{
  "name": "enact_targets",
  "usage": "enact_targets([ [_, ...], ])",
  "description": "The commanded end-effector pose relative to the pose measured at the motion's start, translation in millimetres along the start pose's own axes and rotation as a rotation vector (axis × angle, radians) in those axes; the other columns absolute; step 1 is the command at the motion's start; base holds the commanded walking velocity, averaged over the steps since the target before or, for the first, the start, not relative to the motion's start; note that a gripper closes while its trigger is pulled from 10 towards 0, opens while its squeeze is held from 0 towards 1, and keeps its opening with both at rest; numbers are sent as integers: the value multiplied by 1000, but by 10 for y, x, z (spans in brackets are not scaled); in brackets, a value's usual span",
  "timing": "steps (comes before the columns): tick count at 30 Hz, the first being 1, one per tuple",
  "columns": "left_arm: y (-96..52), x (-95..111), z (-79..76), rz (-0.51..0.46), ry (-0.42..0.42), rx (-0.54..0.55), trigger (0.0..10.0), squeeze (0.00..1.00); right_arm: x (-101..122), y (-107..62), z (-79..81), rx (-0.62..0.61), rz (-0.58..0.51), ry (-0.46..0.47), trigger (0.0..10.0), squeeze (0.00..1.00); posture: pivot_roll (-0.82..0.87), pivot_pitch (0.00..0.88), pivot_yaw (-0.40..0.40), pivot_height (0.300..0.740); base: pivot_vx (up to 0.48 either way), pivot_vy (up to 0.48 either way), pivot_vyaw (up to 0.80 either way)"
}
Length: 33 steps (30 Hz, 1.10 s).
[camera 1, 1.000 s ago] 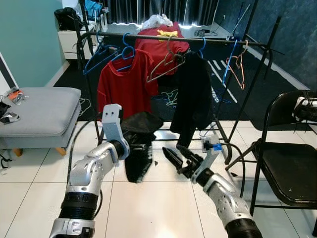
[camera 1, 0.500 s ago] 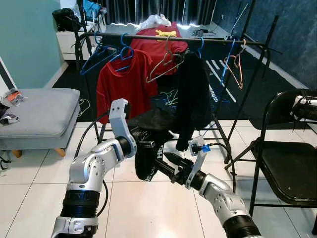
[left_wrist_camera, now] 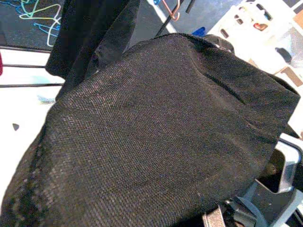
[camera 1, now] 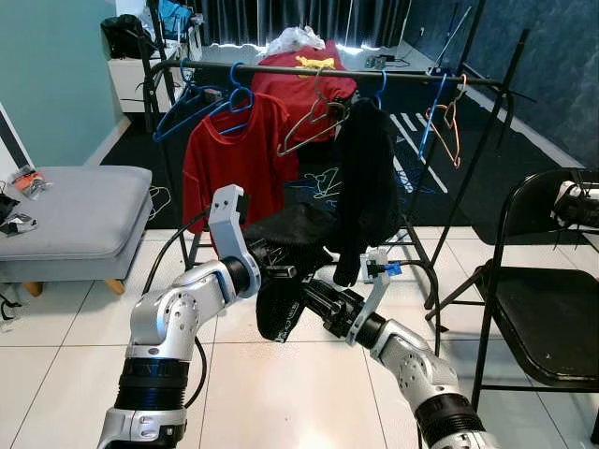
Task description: Hang hanger
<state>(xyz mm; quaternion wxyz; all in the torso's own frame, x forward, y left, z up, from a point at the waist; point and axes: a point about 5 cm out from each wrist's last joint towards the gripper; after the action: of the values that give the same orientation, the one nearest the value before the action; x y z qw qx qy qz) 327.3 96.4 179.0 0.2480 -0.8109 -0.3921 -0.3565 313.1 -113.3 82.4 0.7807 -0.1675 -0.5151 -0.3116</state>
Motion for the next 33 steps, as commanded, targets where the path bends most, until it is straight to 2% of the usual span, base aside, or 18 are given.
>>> enact_targets([
  [1, -22, 25, 27, -5, 5, 22, 10000, 0, -9, -24, -2, -3, -16, 7, 0, 0, -66, 0, -26, 740, 0, 0, 0],
  [14, -29, 84, 145, -36, 5, 109, 10000, 0, 0, -145, -53, -55, -61, 25, 0, 0, -71, 0, -18, 740, 0, 0, 0],
  [15, -42, 96, 182, -56, -5, 130, 10000, 1000, 46, -179, -93, -87, -89, 29, 0, 0, -75, 0, -23, 740, 0, 0, 0],
  [19, -57, 109, 223, -75, -9, 156, 10000, 1000, 82, -210, -123, -112, -107, 25, 0, 0, -81, 0, -26, 740, 0, 0, 0],
  [20, -69, 132, 271, -98, -11, 193, 10000, 1000, 113, -236, -142, -124, -115, 18, 0, 0, -82, 0, -31, 740, 0, 0, 0],
  [21, -83, 153, 336, -116, -16, 248, 10000, 20, 153, -249, -149, -123, -116, 3, 0, 0, -81, 0, -35, 740, 0, 0, 0],
  [22, -83, 153, 336, -116, -16, 248, 10000, 20, 153, -249, -149, -123, -116, 3, 0, 0, -81, 0, -35, 740, 0, 0, 0],
  [23, -108, 125, 456, -115, -48, 323, 10000, 0, 213, -262, -163, -122, -118, -21, 0, 0, -85, 0, -41, 740, 0, 0, 0],
  [24, -108, 125, 456, -115, -48, 323, 10000, 0, 213, -262, -163, -122, -118, -21, 0, 0, -85, 0, -41, 740, 0, 0, 0],
  [26, -194, -25, 744, -96, -188, 455, 10000, 0, 368, -290, -226, -159, -132, -61, 0, 0, -95, 7, -36, 740, 0, 0, 0],
  [28, -194, -25, 744, -96, -188, 455, 10000, 0, 368, -290, -226, -159, -132, -61, 0, 0, -95, 7, -36, 740, 0, 0, 0],
  [29, -238, -92, 837, -88, -229, 504, 10000, 0, 426, -308, -260, -185, -128, -80, 0, 0, -95, 7, -36, 740, 0, 0, 0],
  [31, -238, -92, 837, -88, -229, 504, 10000, 0, 426, -308, -260, -185, -128, -80, 0, 0, -95, 7, -36, 740, 0, 0, 0],
  [32, -294, -156, 890, -54, -167, 541, 10000, 0, 453, -329, -313, -226, -46, -144, 0, 0, -106, 14, -32, 740, 0, 0, 0],
  [33, -324, -190, 902, 3, 1, 563, 10000, 0, 424, -351, -313, -188, 110, -279, 0, 0, -98, 17, -31, 740, 0, 0, 0],
])
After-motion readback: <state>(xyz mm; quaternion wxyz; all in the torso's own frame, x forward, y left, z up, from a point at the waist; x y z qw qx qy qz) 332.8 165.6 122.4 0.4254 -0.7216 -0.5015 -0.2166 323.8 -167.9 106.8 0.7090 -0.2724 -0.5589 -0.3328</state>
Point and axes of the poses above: a point about 5 cm out from each wrist's last joint towards the gripper, its own y axis pointing out of the wrist towards the gripper, its own x axis along the axis of the wrist's last joint, z = x × y, and after that the axes turned 9 degrees about -y, right-handed
